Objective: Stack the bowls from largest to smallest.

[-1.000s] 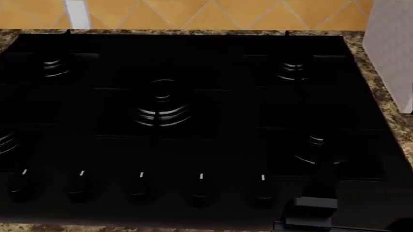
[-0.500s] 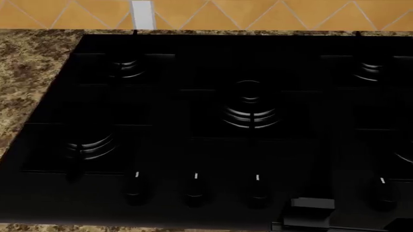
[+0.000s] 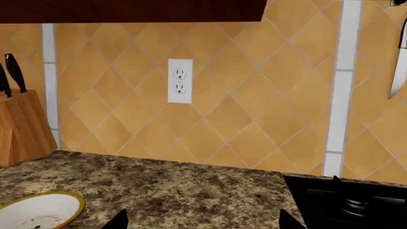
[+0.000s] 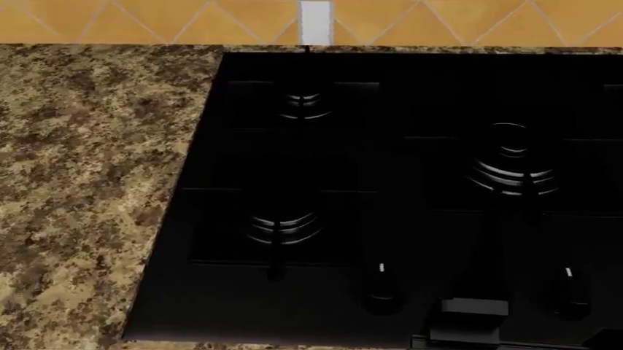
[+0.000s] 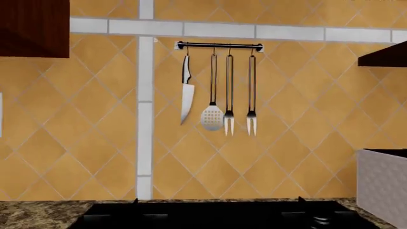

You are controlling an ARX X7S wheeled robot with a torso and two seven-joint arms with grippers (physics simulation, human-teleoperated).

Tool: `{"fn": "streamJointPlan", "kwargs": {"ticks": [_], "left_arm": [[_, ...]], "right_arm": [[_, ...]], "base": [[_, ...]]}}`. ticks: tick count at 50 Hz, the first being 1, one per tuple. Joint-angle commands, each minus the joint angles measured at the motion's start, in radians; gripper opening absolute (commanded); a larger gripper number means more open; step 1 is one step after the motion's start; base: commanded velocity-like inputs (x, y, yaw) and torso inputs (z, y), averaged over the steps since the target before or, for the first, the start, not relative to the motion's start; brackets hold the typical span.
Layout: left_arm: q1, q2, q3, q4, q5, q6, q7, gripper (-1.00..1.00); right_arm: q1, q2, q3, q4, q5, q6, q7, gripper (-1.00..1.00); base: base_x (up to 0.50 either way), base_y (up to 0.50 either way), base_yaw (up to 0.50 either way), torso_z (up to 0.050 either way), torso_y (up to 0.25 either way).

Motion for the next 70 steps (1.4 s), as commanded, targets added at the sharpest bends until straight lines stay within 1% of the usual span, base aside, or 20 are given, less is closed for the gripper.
{"fn": "streamJointPlan", "kwargs": {"ticks": [1, 13, 22, 24, 29, 34, 39, 48, 50, 53, 54, 56, 59, 60, 61, 62, 63, 65, 69, 70], "left_arm": [[0.002, 0.015, -0.011, 0.008, 0.021, 0.003, 0.022, 1.0], [-0.002, 0.011, 0.019, 0.041, 0.034, 0.005, 0.03, 1.0], [-0.02, 0.03, 0.09, 0.037, 0.089, 0.009, 0.049, 1.0], [-0.02, 0.026, 0.081, 0.033, 0.089, 0.011, 0.046, 1.0], [-0.005, 0.008, 0.007, 0.042, 0.016, 0.022, 0.014, 1.0], [0.006, 0.006, 0.011, 0.045, 0.042, 0.026, 0.033, 1.0], [0.016, 0.016, 0.025, 0.032, 0.082, 0.032, 0.053, 1.0], [0.01, 0.011, 0.039, 0.044, 0.085, 0.037, 0.055, 1.0], [-0.003, 0.002, 0.051, 0.052, 0.087, 0.032, 0.047, 1.0], [-0.028, -0.018, 0.056, 0.059, 0.009, 0.021, 0.005, 1.0], [-0.054, -0.035, 0.066, 0.06, -0.063, 0.017, -0.032, 1.0], [-0.12, -0.083, 0.111, 0.082, -0.078, -0.01, -0.078, 1.0], [-0.279, -0.176, 0.194, 0.074, -0.241, -0.023, -0.201, 1.0], [-0.357, -0.216, 0.271, 0.073, -0.278, -0.057, -0.243, 1.0], [-0.404, -0.228, 0.314, 0.067, -0.313, -0.068, -0.264, 1.0], [-0.476, -0.237, 0.381, 0.036, -0.395, -0.07, -0.334, 1.0], [-0.541, -0.238, 0.44, 0.037, -0.445, -0.085, -0.332, 1.0], [-0.621, -0.244, 0.511, 0.035, -0.517, -0.096, -0.404, 1.0], [-0.739, -0.246, 0.608, 0.068, -0.658, -0.096, -0.477, 1.0], [-0.75, -0.245, 0.621, 0.053, -0.771, -0.025, -0.525, 1.0]], "right_arm": [[-0.003, -0.012, 0.023, -0.003, -0.02, -0.009, -0.022, 1.0], [-0.013, 0.001, 0.02, 0.002, -0.028, -0.036, -0.034, 1.0], [-0.04, -0.005, 0.007, 0.033, -0.046, -0.08, -0.051, 1.0], [-0.032, 0.0, 0.013, 0.028, -0.031, -0.08, -0.056, 1.0], [-0.019, 0.009, 0.023, 0.007, -0.011, -0.07, -0.04, 1.0], [-0.027, 0.015, 0.017, 0.008, -0.017, -0.067, -0.038, 1.0], [-0.012, 0.016, 0.024, -0.012, -0.026, -0.018, -0.026, 1.0], [0.004, 0.021, 0.036, -0.026, -0.019, -0.008, -0.015, 1.0], [0.015, 0.008, 0.036, -0.028, -0.035, 0.042, -0.013, 1.0], [-0.018, 0.012, 0.022, -0.008, -0.039, -0.025, -0.002, 1.0], [-0.029, 0.022, 0.014, -0.007, -0.051, -0.04, -0.012, 1.0], [-0.038, 0.021, 0.007, -0.009, -0.063, -0.042, -0.01, 1.0], [-0.062, 0.019, -0.007, -0.001, -0.089, -0.067, -0.001, 1.0], [-0.075, 0.025, -0.014, 0.001, -0.102, -0.084, 0.009, 1.0], [-0.08, 0.03, -0.017, 0.002, -0.107, -0.094, 0.007, 1.0], [-0.084, 0.037, -0.019, 0.002, -0.114, -0.101, 0.006, 1.0], [-0.089, 0.038, -0.023, -0.001, -0.122, -0.103, 0.008, 1.0], [-0.099, 0.036, -0.03, 0.001, -0.135, -0.109, 0.012, 1.0], [-0.126, 0.031, -0.047, -0.003, -0.175, -0.123, 0.031, 1.0], [-0.137, 0.033, -0.055, -0.009, -0.196, -0.13, 0.041, 1.0]], "base": [[0.0, 0.5, 0.0, 0.0, 0.0], [0.0, 0.5, 0.0, 0.0, 0.0], [0.0, 0.5, 0.0, 0.0, 0.0], [0.0, 0.5, 0.0, 0.0, 0.0], [0.0, 0.5, 0.0, 0.0, 0.0], [0.01, 0.5, 0.0, 0.0, 0.0], [0.11, 0.5, 0.0, 0.0, 0.0], [0.2, 0.5, 0.0, 0.0, 0.0], [0.37, 0.47, 0.0, 0.0, 0.0], [0.44, 0.38, 0.0, 0.0, 0.0], [0.43, 0.38, 0.0, 0.0, 0.0], [0.39, 0.36, 0.0, 0.0, 0.0], [0.1, 0.04, 0.0, 0.0, 0.004], [0.0, 0.0, 0.0, 0.0, 0.0], [0.0, 0.0, 0.0, 0.0, 0.0], [0.0, 0.0, 0.0, 0.0, 0.0], [0.0, 0.0, 0.0, 0.0, 0.0], [0.0, 0.0, 0.0, 0.0, 0.0], [0.0, 0.0, 0.0, 0.0, 0.0], [0.0, 0.0, 0.0, 0.0, 0.0]]}}
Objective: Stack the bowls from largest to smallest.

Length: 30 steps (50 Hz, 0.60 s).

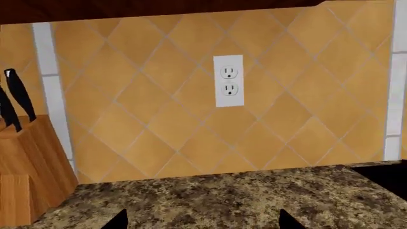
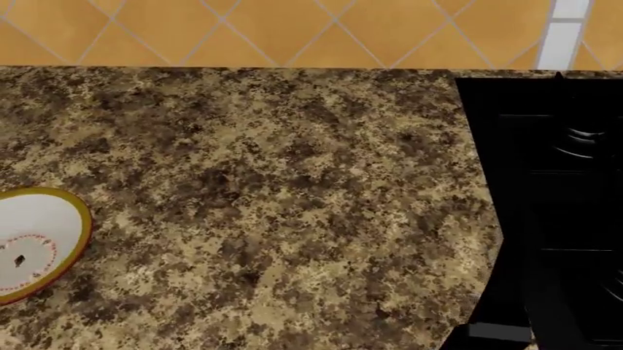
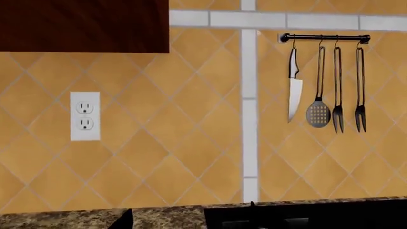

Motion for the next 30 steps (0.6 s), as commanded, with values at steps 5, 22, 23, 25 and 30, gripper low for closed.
{"fn": "streamJointPlan", "kwargs": {"ticks": [5, 22, 23, 25, 30], "left_arm": [[-0.547, 0.026, 0.411, -0.014, -0.422, -0.074, -0.263, 1.0], [-0.541, 0.135, 0.631, -0.146, -0.378, -0.201, -0.241, 1.0], [-0.534, 0.136, 0.635, -0.15, -0.369, -0.206, -0.236, 1.0], [-0.505, 0.141, 0.629, -0.17, -0.352, -0.192, -0.223, 1.0], [-0.45, 0.162, 0.638, -0.177, -0.291, -0.196, -0.191, 1.0]], "right_arm": [[-0.11, 0.054, -0.053, -0.035, -0.184, -0.111, 0.027, 1.0], [0.011, -0.004, 0.035, 0.034, 0.045, -0.068, -0.081, 1.0], [0.025, 0.005, 0.045, 0.014, 0.065, -0.053, -0.081, 1.0], [0.035, 0.01, 0.051, 0.005, 0.089, -0.038, -0.087, 1.0], [0.034, 0.001, 0.05, 0.024, 0.094, -0.036, -0.103, 1.0]], "base": [[0.0, 0.0, 0.0, 0.0, 0.0], [0.0, 0.0, 0.0, 0.0, 0.0], [0.0, 0.0, 0.0, 0.0, 0.0], [0.0, 0.0, 0.0, 0.0, 0.0], [0.0, 0.0, 0.0, 0.0, 0.0]]}}
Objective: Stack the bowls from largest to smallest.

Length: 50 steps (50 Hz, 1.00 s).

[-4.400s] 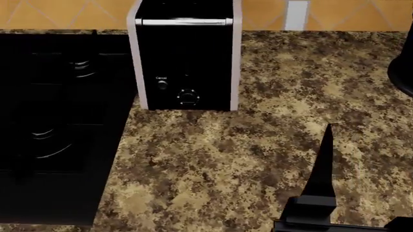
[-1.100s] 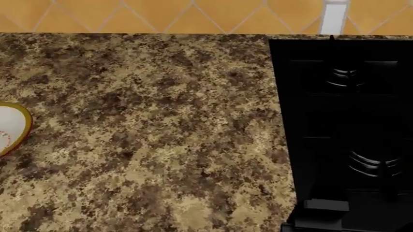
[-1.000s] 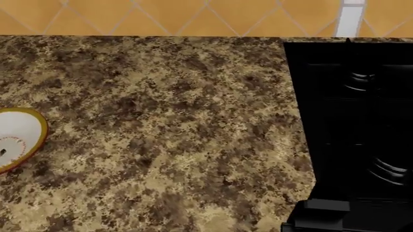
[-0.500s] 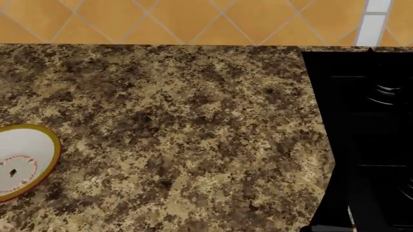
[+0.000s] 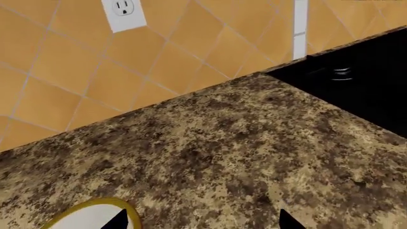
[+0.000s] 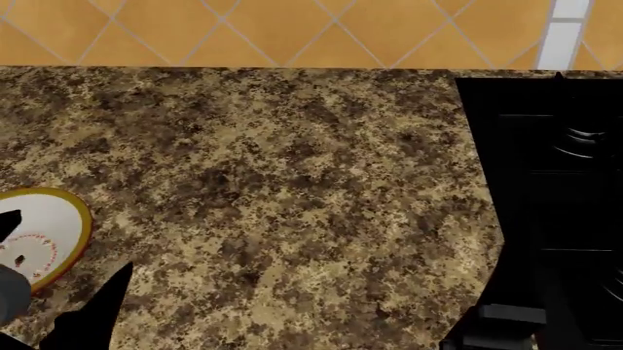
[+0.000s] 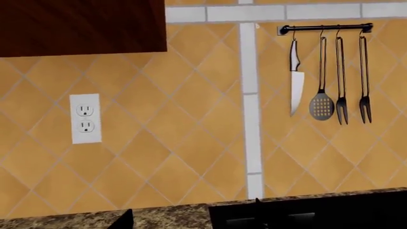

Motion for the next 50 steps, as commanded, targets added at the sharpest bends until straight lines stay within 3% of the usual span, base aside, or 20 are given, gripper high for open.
{"fn": "streamJointPlan", "kwargs": {"ticks": [1, 7, 23, 40, 50], "left_arm": [[0.052, 0.059, 0.05, -0.043, 0.087, -0.03, 0.056, 1.0], [0.071, 0.072, 0.055, -0.067, 0.091, -0.015, 0.062, 1.0], [0.055, -0.026, -0.01, -0.135, 0.128, -0.018, 0.118, 1.0], [0.063, 0.024, 0.047, -0.315, 0.342, -0.064, 0.298, 1.0], [0.119, 0.01, 0.053, -0.355, 0.421, -0.037, 0.356, 1.0]], "right_arm": [[0.024, -0.009, 0.039, -0.008, 0.032, 0.022, -0.05, 1.0], [0.019, -0.023, 0.036, -0.006, 0.018, 0.03, -0.046, 1.0], [0.006, -0.045, 0.029, 0.0, 0.006, 0.039, -0.043, 1.0], [-0.001, -0.057, 0.026, -0.002, 0.0, 0.051, -0.041, 1.0], [-0.002, -0.063, 0.026, -0.002, -0.002, 0.056, -0.039, 1.0]], "base": [[0.0, 0.0, 0.0, 0.0, 0.0], [0.0, 0.0, 0.0, 0.0, 0.0], [0.0, 0.0, 0.0, 0.0, 0.0], [0.0, 0.0, 0.0, 0.0, 0.0], [0.0, 0.0, 0.0, 0.0, 0.0]]}}
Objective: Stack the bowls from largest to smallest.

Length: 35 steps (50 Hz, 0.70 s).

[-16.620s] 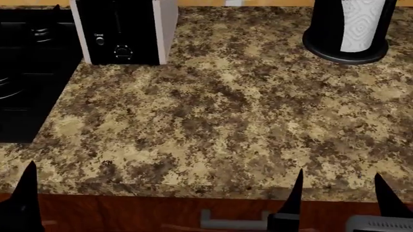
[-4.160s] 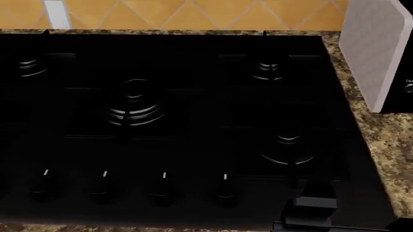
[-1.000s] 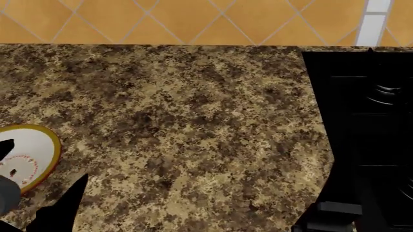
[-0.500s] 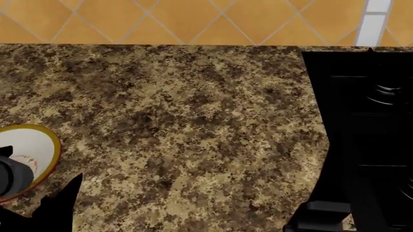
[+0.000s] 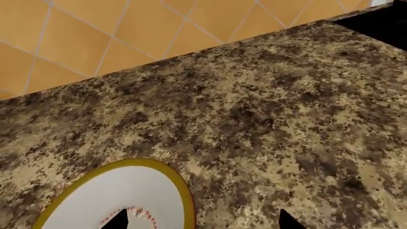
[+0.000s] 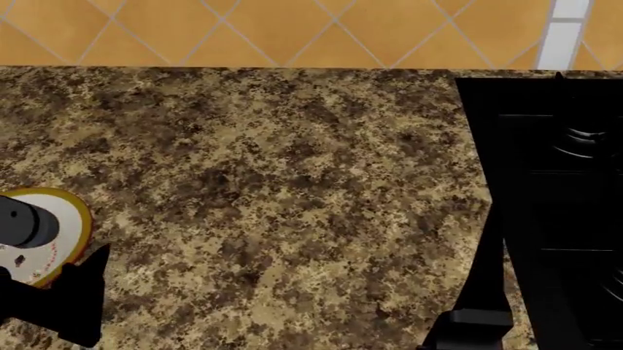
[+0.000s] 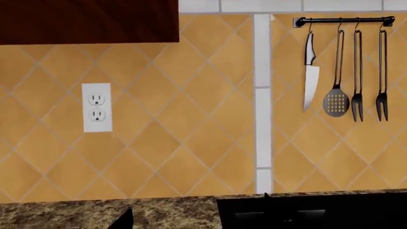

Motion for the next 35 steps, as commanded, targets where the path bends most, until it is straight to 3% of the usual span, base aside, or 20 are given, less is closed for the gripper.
{"fn": "streamJointPlan", "kwargs": {"ticks": [1, 35], "left_arm": [[0.045, 0.012, -0.002, -0.06, 0.124, 0.013, 0.106, 1.0], [0.159, 0.016, 0.057, -0.201, 0.306, 0.092, 0.248, 1.0]], "right_arm": [[-0.005, -0.029, 0.02, 0.0, -0.021, 0.006, -0.02, 1.0], [-0.008, -0.041, 0.023, -0.007, -0.023, 0.024, -0.022, 1.0]], "base": [[0.0, 0.0, 0.0, 0.0, 0.0], [0.0, 0.0, 0.0, 0.0, 0.0]]}}
